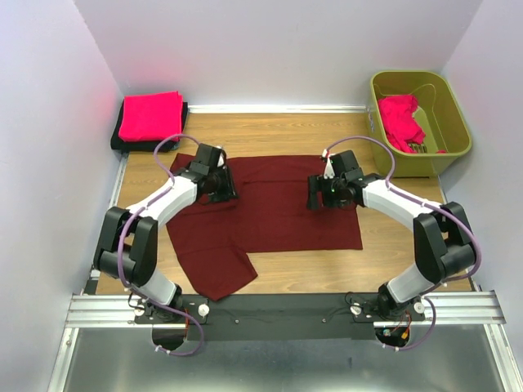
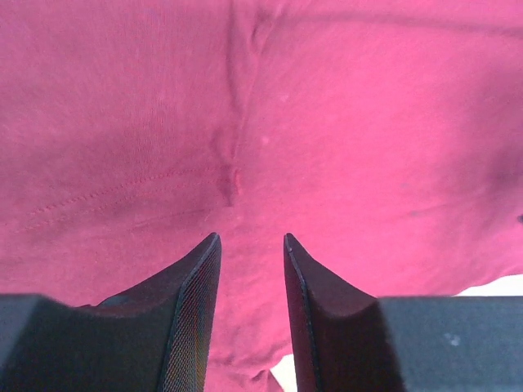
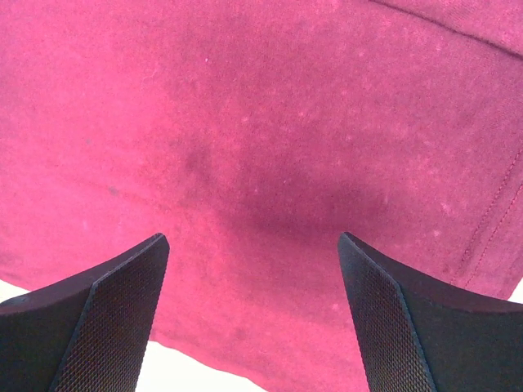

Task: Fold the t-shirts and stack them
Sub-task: Fold the tshirt

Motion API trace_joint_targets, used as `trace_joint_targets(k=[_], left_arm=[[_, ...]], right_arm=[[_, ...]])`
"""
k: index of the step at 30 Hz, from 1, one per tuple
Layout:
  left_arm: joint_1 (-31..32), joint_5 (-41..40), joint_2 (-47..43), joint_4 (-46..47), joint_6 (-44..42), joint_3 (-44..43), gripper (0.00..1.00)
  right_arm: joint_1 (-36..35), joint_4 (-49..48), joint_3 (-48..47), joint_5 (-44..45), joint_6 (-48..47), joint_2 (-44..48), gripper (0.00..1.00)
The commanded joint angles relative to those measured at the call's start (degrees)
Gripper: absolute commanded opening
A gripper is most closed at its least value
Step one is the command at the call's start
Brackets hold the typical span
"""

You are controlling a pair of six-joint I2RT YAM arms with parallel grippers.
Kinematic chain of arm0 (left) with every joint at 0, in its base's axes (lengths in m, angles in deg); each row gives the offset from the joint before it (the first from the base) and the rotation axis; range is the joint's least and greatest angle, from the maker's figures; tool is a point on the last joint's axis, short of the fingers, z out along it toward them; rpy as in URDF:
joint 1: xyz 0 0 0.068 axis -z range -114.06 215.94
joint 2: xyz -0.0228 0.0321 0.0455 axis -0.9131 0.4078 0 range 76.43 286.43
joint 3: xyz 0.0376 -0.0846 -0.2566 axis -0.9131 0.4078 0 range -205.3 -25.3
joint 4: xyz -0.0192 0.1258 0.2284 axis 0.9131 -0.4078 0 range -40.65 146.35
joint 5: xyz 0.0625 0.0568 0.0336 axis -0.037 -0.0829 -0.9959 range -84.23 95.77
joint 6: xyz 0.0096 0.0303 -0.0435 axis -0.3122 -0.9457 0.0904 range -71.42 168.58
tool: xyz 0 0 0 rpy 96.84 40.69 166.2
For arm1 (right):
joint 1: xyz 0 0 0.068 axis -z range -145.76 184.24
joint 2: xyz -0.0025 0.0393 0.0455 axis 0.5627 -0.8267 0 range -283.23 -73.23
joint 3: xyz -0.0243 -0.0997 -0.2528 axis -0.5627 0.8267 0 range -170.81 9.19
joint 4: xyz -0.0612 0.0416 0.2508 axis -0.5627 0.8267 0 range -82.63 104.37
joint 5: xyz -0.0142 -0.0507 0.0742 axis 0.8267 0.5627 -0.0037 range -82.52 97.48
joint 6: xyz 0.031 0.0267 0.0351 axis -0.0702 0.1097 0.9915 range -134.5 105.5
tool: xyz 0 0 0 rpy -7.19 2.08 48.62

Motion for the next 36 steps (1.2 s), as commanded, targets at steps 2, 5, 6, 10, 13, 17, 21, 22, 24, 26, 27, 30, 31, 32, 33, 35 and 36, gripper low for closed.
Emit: trace_joint_targets(k=[2, 5, 6, 10, 13, 17, 21, 22, 24, 26, 27, 30, 31, 32, 33, 35, 36], left_arm=[[-4.6, -2.23, -1.21, 0.0, -1.23, -2.46, 0.44], [-9.94, -2.75, 0.11, 1.14, -2.99, -3.52, 0.43], [-11.19, -3.88, 1.24, 1.4, -3.34, -4.74, 0.43], [-16.99, -6.35, 6.43, 1.93, -5.89, -9.3, 0.41], [-19.28, -7.49, 12.83, 1.76, -7.82, -13.96, 0.39], [-21.66, -7.32, 16.98, 2.11, -8.27, -16.61, 0.38], [-23.41, -7.58, 21.72, 2.19, -9.41, -16.36, 0.38], [-23.77, -7.58, 22.34, 2.11, -9.41, -16.09, 0.37], [-24.73, -6.71, 23.05, 2.37, -9.24, -15.3, 0.36], [-25.52, -6.09, 23.05, 2.9, -8.97, -13.89, 0.35], [-26.05, -6.7, 22.97, 3.07, -8.97, -13.54, 0.35], [-26.93, -6.62, 23.49, 2.64, -8.97, -13.28, 0.35], [-26.93, -6.27, 23.67, 2.55, -8.88, -13.54, 0.35], [-27.02, -5.92, 23.93, 2.64, -8.8, -13.71, 0.35], [-27.02, -4.7, 24.37, 2.81, -8.36, -13.98, 0.35], [-26.93, -3.2, 24.98, 3.43, -7.92, -14.94, 0.35], [-26.85, -1.62, 25.59, 3.6, -7.57, -16.08, 0.35]], right_arm=[[-0.27, 0.71, -2.66, 3.43, 0.65, -1.39, 0.9], [-0.35, 0.62, -4.86, 7.72, 2.32, -1.91, 0.89], [-0.09, 0.53, -5.65, 9.4, 3.28, -2.79, 0.89], [2.27, -0.87, -9.61, 12.4, 6.71, -6.38, 0.86], [4.83, -2.54, -13.29, 11.62, 9.43, -9.46, 0.83], [7.11, -3.68, -16.9, 11.61, 10.85, -15.16, 0.81], [8.52, -4.74, -20.94, 12.84, 12.43, -20.44, 0.78], [8.87, -4.91, -21.47, 13.02, 12.69, -21.68, 0.77], [9.57, -5.18, -22.44, 12.85, 13.39, -24.48, 0.74], [10.89, -5.27, -23.23, 12.76, 14.45, -25.73, 0.72], [11.94, -5.35, -23.32, 13.02, 14.89, -27.04, 0.71], [13.44, -5.27, -25.16, 13.54, 14.19, -29.07, 0.71], [14.31, -5.27, -25.78, 13.63, 13.84, -30.64, 0.71], [14.67, -5.27, -26.39, 14.07, 13.58, -31.44, 0.71], [15.02, -5.35, -28.14, 14.16, 13.23, -32.23, 0.71], [15.73, -5.18, -30.26, 14.25, 12.61, -34.95, 0.71], [15.82, -5.18, -32.18, 14.42, 11.74, -36.44, 0.71]])
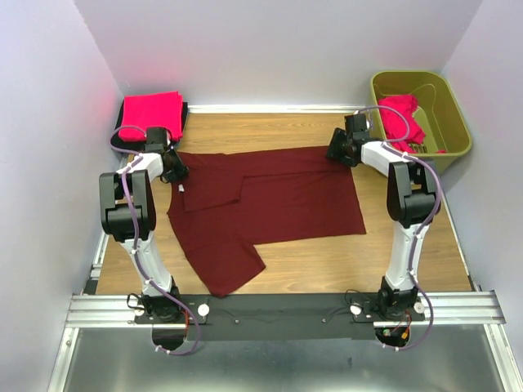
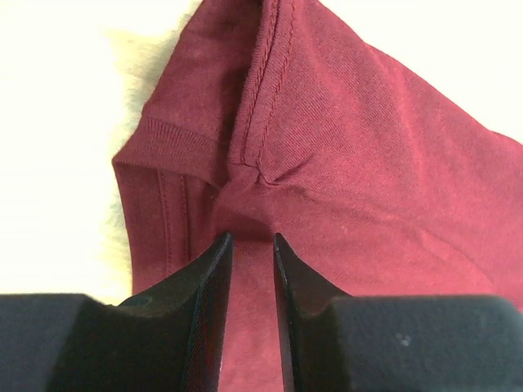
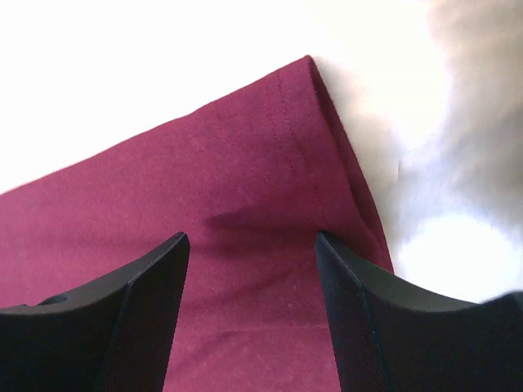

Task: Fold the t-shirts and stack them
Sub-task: Fold the tshirt

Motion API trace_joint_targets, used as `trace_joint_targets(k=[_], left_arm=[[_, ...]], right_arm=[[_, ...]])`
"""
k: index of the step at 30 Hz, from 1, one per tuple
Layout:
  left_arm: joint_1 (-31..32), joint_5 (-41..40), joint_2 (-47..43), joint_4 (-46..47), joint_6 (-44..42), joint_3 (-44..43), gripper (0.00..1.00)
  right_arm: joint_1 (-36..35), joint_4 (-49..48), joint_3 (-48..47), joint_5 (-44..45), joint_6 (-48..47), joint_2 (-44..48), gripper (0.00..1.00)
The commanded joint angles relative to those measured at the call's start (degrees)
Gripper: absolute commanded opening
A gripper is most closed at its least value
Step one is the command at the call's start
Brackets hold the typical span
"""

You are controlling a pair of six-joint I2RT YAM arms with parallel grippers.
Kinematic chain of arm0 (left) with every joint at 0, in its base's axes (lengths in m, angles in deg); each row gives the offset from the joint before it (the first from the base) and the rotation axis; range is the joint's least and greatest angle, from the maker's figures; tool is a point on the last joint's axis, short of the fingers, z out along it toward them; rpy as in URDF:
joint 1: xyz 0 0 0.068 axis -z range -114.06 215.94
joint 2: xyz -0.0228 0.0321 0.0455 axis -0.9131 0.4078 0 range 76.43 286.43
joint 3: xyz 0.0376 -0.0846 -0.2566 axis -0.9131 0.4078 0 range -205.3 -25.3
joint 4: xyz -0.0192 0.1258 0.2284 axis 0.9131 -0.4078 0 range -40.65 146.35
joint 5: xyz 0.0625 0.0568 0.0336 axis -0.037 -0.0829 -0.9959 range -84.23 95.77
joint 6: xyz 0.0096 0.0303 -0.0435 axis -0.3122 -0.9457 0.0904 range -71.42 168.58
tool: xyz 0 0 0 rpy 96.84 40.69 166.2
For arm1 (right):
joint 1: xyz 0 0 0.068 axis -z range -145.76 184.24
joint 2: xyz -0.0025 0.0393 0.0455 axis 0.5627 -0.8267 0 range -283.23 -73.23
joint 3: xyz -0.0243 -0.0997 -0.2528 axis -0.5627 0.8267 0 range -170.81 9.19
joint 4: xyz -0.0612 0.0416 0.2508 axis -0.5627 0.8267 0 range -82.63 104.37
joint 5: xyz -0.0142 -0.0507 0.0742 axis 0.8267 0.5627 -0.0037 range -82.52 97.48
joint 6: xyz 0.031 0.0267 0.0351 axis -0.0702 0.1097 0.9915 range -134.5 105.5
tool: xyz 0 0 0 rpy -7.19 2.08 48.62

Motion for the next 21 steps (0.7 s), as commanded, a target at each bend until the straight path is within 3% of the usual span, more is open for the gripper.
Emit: trace_joint_targets(k=[1, 8, 13, 14, 21], left_arm=[[-0.55, 2.28, 4.55, -1.47, 0.26, -1.09, 0.35], [0.24, 4.3, 4.38, -2.52, 2.02, -8.74, 0.39], [0.42, 2.38, -1.85, -4.8, 1.75, -10.07, 0.48], [0.5, 0.46, -5.34, -5.68, 1.32, -8.5, 0.55], [1.73, -4.57, -22.76, -8.67, -0.44, 7.76, 0.57]], right_arm=[[1.7, 1.84, -4.09, 3.52, -2.37, -6.73, 0.71], [1.7, 2.8, -11.91, 4.22, -6.67, -9.63, 0.73], [1.26, 3.16, -12.01, 2.73, -9.84, -3.49, 0.77], [0.91, 3.24, -10.7, 2.55, -10.28, -1.74, 0.77], [-2.43, 5.7, 2.19, 2.73, -8.71, 13.99, 0.78]])
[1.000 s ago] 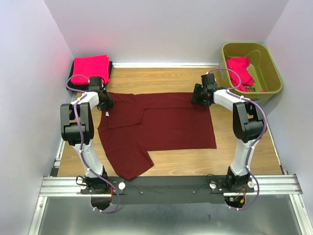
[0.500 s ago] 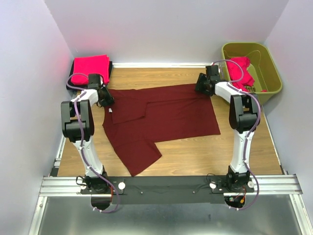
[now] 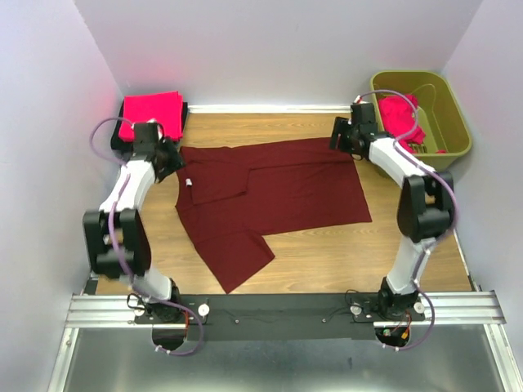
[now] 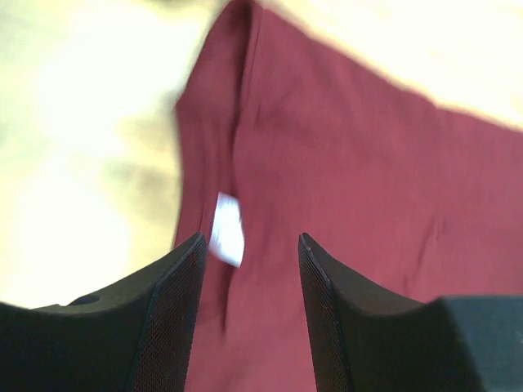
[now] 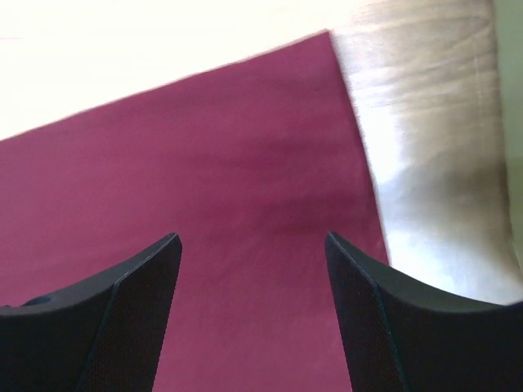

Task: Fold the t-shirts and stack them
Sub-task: Fold the tshirt

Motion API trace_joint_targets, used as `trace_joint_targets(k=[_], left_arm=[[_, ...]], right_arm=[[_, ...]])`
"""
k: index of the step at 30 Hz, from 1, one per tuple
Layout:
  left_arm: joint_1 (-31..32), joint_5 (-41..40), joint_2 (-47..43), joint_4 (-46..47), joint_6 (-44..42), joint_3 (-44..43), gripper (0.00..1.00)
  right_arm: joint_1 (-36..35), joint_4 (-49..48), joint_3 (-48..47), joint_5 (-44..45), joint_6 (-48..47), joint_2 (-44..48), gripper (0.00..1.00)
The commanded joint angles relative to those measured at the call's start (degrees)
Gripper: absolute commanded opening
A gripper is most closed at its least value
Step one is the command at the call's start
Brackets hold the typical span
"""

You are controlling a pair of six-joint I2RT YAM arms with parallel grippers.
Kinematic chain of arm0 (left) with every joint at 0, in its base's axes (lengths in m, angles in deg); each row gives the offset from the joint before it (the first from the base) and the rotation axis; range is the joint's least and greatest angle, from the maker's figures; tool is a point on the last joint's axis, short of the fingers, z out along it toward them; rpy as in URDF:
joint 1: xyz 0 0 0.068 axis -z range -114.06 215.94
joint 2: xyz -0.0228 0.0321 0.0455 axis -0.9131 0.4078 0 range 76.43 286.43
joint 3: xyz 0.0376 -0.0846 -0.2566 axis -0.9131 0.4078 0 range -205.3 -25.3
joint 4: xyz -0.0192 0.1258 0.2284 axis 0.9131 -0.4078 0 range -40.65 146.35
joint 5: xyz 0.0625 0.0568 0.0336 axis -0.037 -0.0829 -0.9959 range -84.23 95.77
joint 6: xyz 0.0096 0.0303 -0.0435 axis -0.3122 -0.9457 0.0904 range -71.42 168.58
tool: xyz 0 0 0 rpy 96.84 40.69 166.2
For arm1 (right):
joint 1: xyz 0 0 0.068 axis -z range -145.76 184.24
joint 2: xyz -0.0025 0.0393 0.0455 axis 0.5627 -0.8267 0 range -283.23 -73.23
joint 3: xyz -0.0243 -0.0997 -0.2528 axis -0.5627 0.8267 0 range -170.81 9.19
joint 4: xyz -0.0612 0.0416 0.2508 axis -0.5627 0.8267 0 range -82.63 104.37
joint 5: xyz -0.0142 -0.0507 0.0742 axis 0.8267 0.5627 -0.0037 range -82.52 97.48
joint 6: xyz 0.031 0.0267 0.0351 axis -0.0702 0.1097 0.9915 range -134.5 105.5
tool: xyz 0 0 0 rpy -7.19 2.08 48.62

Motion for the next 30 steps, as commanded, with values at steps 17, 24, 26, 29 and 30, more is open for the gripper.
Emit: trace_joint_targets(k=[17, 24, 26, 29, 30], left_arm=[[15.47, -7.14, -19.92, -1.41, 4.5, 22.06, 0.55], [16.18, -10.39, -5.71, 0.09, 4.95, 7.3, 0.53], [16.79, -10.31, -1.65, -0.52, 3.37, 1.32, 0.53], [17.84, -10.74, 5.04, -1.58, 2.4, -4.74, 0.53], [18.54, -10.4, 6.44, -1.49, 2.14, -5.63, 0.53]], right_arm=[[-5.45, 8.95, 30.23, -3.9, 2.06, 26.52, 0.78], [-5.71, 8.69, 28.73, -5.4, 3.47, 23.53, 0.78], [-5.62, 8.6, 29.43, -5.39, 3.03, 23.97, 0.78], [-5.8, 8.34, 29.52, -5.74, 3.29, 23.89, 0.78], [-5.8, 8.43, 29.35, -5.75, 3.47, 23.62, 0.78]])
